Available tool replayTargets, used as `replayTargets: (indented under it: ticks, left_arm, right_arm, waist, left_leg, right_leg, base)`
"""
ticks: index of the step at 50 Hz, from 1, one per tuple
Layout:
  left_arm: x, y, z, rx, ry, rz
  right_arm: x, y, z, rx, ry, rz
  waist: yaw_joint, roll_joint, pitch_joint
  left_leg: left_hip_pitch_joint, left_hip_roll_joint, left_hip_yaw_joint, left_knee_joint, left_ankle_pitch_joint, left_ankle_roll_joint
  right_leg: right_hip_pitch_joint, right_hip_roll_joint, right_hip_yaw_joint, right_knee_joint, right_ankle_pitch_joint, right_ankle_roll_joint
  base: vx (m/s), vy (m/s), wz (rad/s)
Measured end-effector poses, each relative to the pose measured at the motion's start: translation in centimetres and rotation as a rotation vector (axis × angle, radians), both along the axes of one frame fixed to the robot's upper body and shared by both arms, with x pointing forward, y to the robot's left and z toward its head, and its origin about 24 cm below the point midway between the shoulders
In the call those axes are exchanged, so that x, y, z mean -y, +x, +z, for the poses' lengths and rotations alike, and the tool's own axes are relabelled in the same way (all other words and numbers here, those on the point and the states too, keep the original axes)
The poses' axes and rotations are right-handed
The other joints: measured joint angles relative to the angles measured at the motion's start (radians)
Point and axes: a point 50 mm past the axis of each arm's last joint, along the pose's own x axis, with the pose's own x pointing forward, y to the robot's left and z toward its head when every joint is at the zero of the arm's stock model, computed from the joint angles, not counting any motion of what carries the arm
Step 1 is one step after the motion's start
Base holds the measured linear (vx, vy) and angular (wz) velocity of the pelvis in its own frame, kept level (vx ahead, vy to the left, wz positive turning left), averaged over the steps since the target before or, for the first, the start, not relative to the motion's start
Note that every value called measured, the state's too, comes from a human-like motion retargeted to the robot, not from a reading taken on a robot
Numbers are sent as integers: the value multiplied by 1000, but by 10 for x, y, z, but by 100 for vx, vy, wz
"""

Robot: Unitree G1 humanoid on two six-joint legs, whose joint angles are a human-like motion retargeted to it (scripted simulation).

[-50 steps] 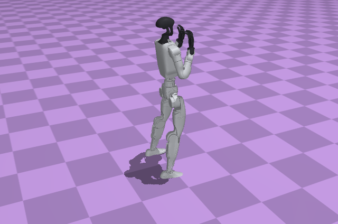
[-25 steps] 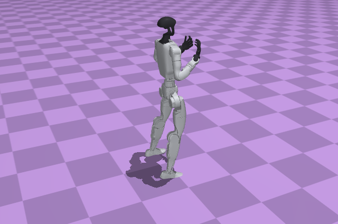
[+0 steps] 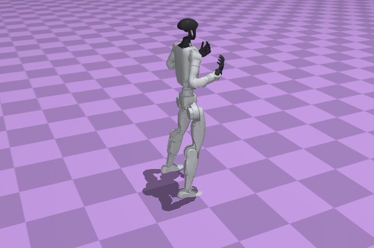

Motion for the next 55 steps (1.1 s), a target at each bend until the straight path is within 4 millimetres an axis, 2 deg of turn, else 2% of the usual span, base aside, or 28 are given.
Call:
replayTargets:
  ticks: [5,8,11,15,17,20,25,30,37,40,43,50,55]
  left_arm:
    - [-7,0,-23,-86,159,18]
    - [-3,-7,-25,-101,145,-28]
    - [2,-10,-13,-54,66,-53]
    - [-1,-6,9,45,33,16]
    - [-3,-5,18,73,-7,40]
    - [-1,-8,30,110,-116,-24]
    - [3,-19,45,192,-190,-90]
    - [11,-13,57,261,-215,-81]
    - [36,-1,99,478,-332,-149]
    - [40,2,110,531,-332,-143]
    - [39,8,107,527,-288,-115]
    - [35,7,76,413,-190,-123]
    - [44,0,81,390,-295,-223]
  right_arm:
    - [7,2,-8,5,-192,-39]
    - [1,-4,-11,-27,-147,34]
    - [-5,-9,-7,-35,-59,81]
    - [-12,-11,5,-32,115,114]
    - [-16,-12,15,-25,251,141]
    - [-23,-18,34,33,390,212]
    - [-23,-27,62,188,407,236]
    - [-24,-22,68,249,384,183]
    - [-55,-14,80,261,630,384]
    - [-62,-12,89,288,706,460]
    - [-60,-11,91,327,663,443]
    - [-49,-11,82,366,393,325]
    - [-50,-12,92,410,417,315]
  waist:
    - [2,-1,1]
    - [5,-1,1]
    - [12,0,-2]
    - [17,-5,-6]
    - [15,-11,-7]
    - [14,-16,-4]
    - [14,-22,-10]
    - [22,-27,-10]
    - [25,-36,-52]
    - [9,-38,-65]
    - [-2,-36,-63]
    - [-18,-21,-47]
    - [-23,-10,-50]
  left_leg:
    - [2,-3,-5,1,0,3]
    - [0,-4,-9,3,-1,2]
    - [-5,-2,-13,5,-1,0]
    - [-10,-3,-18,7,0,0]
    - [-12,-9,-21,9,0,7]
    - [-13,-10,-25,8,2,4]
    - [-22,-10,-27,7,5,5]
    - [-24,-13,-30,4,9,8]
    - [-35,-17,-32,4,14,10]
    - [-38,-20,-31,3,16,13]
    - [-35,-24,-28,0,16,17]
    - [-25,-23,-12,-3,14,18]
    - [-20,-22,-3,-2,12,18]
  right_leg:
    - [4,-4,-5,2,-3,0]
    - [5,-5,-8,3,-3,0]
    - [4,-3,-12,3,-2,0]
    - [3,-4,-16,2,-1,0]
    - [4,-11,-17,1,-2,0]
    - [5,-11,-19,-1,-1,0]
    - [-1,-11,-20,-3,3,0]
    - [-4,-14,-20,-4,5,0]
    - [-15,-17,-19,-4,9,0]
    - [-19,-20,-17,-4,8,0]
    - [-19,-24,-13,-3,6,0]
    - [-20,-23,2,-4,7,0]
    - [-21,-22,11,-3,9,0]
  base:
    - [0,0,0]
    - [0,0,0]
    - [0,0,0]
    - [0,0,0]
    - [0,0,0]
    - [0,0,0]
    - [0,0,0]
    - [0,0,0]
    - [0,0,0]
    - [0,0,0]
    - [0,0,0]
    - [0,0,0]
    - [0,0,0]
